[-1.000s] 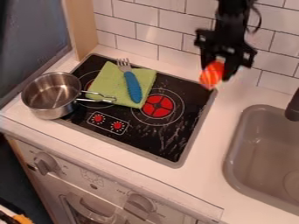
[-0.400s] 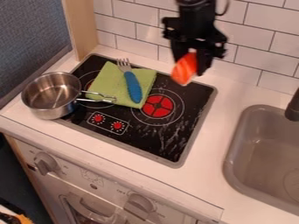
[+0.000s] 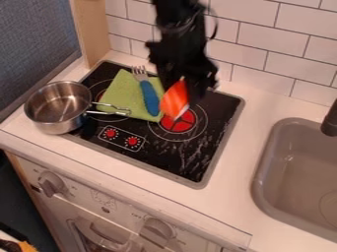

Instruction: Moved the sushi to the right switch

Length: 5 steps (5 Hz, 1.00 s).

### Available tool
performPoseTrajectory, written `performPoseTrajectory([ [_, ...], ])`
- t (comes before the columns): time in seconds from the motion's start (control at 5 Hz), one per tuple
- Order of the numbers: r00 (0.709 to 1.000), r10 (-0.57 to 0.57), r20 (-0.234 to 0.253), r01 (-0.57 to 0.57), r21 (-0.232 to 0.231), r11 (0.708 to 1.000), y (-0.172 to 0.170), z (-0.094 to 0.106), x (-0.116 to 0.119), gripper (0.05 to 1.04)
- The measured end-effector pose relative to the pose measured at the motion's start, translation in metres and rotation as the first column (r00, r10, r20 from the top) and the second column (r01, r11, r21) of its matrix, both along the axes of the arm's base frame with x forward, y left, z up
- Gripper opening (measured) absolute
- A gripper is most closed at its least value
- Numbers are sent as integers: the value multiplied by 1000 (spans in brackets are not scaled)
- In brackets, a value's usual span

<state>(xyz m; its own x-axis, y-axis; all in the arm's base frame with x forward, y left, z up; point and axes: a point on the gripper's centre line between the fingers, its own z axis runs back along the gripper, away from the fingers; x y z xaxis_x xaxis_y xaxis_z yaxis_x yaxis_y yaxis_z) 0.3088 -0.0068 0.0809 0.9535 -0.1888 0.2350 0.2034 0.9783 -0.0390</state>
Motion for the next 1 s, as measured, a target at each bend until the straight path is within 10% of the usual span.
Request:
performPoseTrajectory([
  [1.0,995,-86,-60,87,15,996,22,-57,-30,565],
])
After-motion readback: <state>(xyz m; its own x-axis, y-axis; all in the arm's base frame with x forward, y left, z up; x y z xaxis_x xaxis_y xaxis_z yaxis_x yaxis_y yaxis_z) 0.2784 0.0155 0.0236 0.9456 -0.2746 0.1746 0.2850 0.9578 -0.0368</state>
